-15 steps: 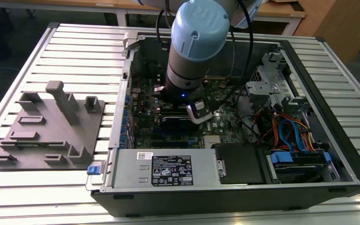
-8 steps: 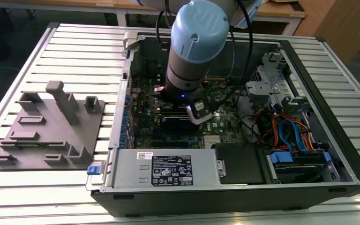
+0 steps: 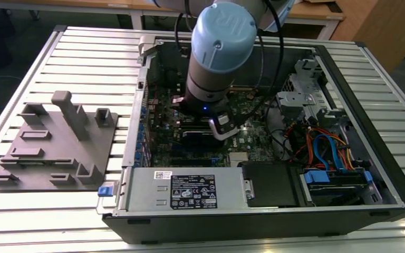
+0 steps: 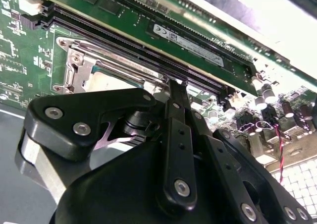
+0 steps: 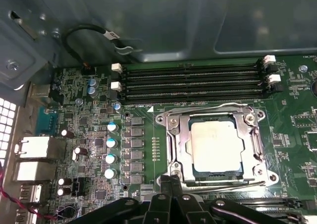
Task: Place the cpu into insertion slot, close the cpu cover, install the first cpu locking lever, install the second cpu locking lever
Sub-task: 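Install the second cpu locking lever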
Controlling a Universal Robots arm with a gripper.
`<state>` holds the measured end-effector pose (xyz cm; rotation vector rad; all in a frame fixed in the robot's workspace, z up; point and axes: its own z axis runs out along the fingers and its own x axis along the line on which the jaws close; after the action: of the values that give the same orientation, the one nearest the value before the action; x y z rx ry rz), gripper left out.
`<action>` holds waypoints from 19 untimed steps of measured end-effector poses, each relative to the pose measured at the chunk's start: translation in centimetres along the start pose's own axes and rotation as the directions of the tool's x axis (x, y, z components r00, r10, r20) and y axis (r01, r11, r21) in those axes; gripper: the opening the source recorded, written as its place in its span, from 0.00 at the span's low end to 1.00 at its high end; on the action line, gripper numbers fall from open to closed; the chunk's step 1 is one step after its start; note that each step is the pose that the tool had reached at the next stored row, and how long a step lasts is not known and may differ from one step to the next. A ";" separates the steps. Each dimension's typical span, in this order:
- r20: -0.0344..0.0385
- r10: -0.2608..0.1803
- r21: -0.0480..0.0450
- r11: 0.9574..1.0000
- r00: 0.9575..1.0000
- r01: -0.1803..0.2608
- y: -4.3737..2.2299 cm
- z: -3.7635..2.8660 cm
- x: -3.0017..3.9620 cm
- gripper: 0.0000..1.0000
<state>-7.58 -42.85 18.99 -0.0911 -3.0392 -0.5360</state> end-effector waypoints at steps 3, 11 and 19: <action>0.000 0.000 -0.003 1.000 1.000 0.000 -0.03 0.09 0.06 0.10; -0.001 0.000 -0.010 1.000 1.000 0.000 -0.12 0.33 0.17 0.10; -0.001 -0.001 -0.014 1.000 1.000 0.001 -0.09 0.46 0.49 0.10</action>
<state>-8.09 -42.76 18.56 -0.0906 -3.0351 -0.5571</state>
